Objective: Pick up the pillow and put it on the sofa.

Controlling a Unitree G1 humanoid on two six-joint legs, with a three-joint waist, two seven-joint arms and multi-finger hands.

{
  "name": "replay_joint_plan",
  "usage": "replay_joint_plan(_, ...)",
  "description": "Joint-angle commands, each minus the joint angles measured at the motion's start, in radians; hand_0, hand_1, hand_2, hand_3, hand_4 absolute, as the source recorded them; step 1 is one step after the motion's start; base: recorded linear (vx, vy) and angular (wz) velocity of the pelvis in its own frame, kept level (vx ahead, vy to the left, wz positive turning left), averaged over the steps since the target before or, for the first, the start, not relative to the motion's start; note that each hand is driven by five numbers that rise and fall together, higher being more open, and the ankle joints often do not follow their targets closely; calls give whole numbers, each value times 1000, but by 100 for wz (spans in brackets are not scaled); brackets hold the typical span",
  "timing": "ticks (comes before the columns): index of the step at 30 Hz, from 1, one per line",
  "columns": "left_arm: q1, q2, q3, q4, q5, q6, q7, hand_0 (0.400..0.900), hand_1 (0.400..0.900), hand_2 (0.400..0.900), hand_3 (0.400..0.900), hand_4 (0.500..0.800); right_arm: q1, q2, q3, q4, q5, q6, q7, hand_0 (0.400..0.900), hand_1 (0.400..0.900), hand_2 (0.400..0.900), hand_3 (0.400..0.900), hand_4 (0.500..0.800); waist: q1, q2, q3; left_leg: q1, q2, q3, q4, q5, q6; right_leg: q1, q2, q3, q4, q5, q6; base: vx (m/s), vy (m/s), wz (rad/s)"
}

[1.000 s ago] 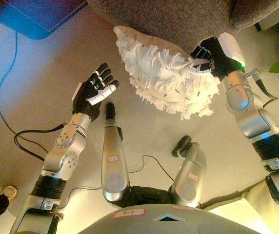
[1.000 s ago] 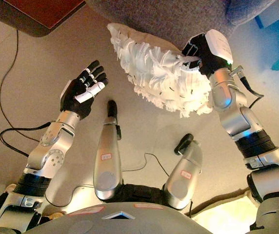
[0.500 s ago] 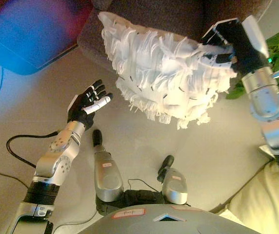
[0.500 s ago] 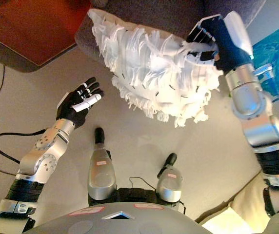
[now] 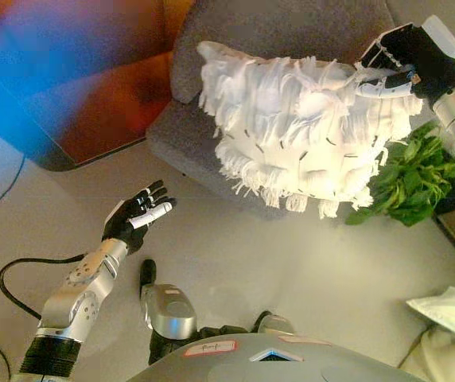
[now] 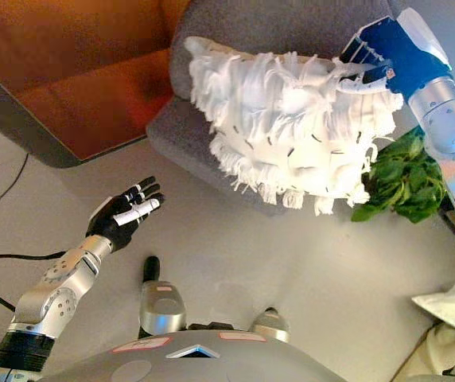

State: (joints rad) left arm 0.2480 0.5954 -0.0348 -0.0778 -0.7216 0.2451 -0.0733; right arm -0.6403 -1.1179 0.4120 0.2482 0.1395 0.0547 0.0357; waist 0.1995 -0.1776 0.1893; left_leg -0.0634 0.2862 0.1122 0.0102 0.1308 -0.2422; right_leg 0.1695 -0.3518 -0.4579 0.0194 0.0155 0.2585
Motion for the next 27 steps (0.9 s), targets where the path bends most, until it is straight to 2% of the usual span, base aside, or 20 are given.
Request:
replay_joint_plan(1, -21, 64, 14, -153, -24, -58, -77, 900, 900, 900, 900, 800, -317, -69, 0, 55, 65, -72, -60, 400, 400, 400, 400, 500, 58, -17, -79, 118, 38, 12, -25, -83, 86, -101, -15, -30, -70, 217, -3, 109, -53, 11)
replay_joint_plan(6, -22, 104, 39, -165, -46, -64, -128, 900, 900, 900, 900, 800, -446, -65, 126, 223, 63, -64, -51, 400, 400, 400, 400, 500, 115, -33, -59, 94, 35, -49, -36, -76, 81, -86, -7, -44, -74, 215, -1, 119, -98, 14)
replay_joint_plan(9, -31, 131, 50, -175, -52, -76, -162, 900, 900, 900, 900, 800, -526, -57, 201, 315, 52, 5, -80, 400, 400, 400, 400, 500, 151, -42, -36, 63, 39, -79, -40, -68, 76, -89, -2, -53, -79, 221, 3, 13, -145, 12)
replay_joint_plan(10, -42, 143, 53, -177, -56, -79, -170, 900, 900, 900, 900, 800, -558, -52, 226, 353, 28, 28, -116, 720, 720, 720, 720, 692, 162, -46, -25, 46, 43, -88, -38, -65, 73, -92, 0, -59, -83, 225, 3, -60, -175, 11)
replay_joint_plan(11, -52, 152, 55, -178, -59, -82, -175, 900, 900, 900, 900, 800, -585, -46, 246, 386, 20, 57, -141, 900, 900, 900, 900, 800, 171, -48, -13, 32, 46, -94, -37, -62, 72, -95, 2, -62, -86, 228, 3, -99, -168, 8)
replay_joint_plan(15, -81, 172, 55, -183, -59, -93, -172, 900, 900, 900, 900, 800, -687, -18, 312, 512, -22, 116, -236, 900, 900, 900, 900, 800, 198, -48, 19, -2, 63, -102, -41, -48, 68, -103, 6, -75, -92, 234, 3, -63, -120, 4)
replay_joint_plan(21, -92, 204, 64, -199, -72, -92, -162, 900, 900, 900, 900, 800, -725, -15, 319, 563, -44, 184, -377, 900, 900, 900, 900, 800, 220, -45, 43, -39, 79, -113, -39, -36, 66, -102, 8, -88, -96, 238, 3, -20, -54, 5)
replay_joint_plan(22, -92, 204, 64, -199, -72, -92, -162, 900, 900, 900, 900, 800, -724, -15, 319, 563, -44, 184, -378, 900, 900, 900, 900, 800, 220, -45, 43, -39, 79, -113, -39, -36, 66, -102, 8, -88, -96, 238, 3, 0, -24, -3)
replay_joint_plan(23, -89, 205, 70, -205, -69, -86, -161, 900, 900, 900, 900, 800, -715, -16, 303, 564, -28, 183, -431, 900, 900, 900, 900, 800, 221, -46, 41, -39, 83, -112, -42, -32, 67, -96, 11, -88, -99, 237, 3, 17, -3, -7)
replay_joint_plan(25, -84, 205, 72, -214, -72, -80, -157, 900, 900, 900, 900, 800, -702, -18, 283, 553, -25, 181, -451, 900, 900, 900, 900, 800, 221, -47, 36, -35, 84, -109, -44, -31, 68, -88, 13, -88, -100, 236, 3, 28, 18, -11)
replay_joint_plan(27, -69, 194, 64, -221, -66, -84, -134, 900, 900, 900, 900, 800, -656, -15, 236, 509, 16, 140, -484, 900, 900, 900, 900, 800, 207, -47, 11, -14, 83, -94, -50, -32, 73, -73, 15, -81, -103, 232, 3, 81, 79, -20)
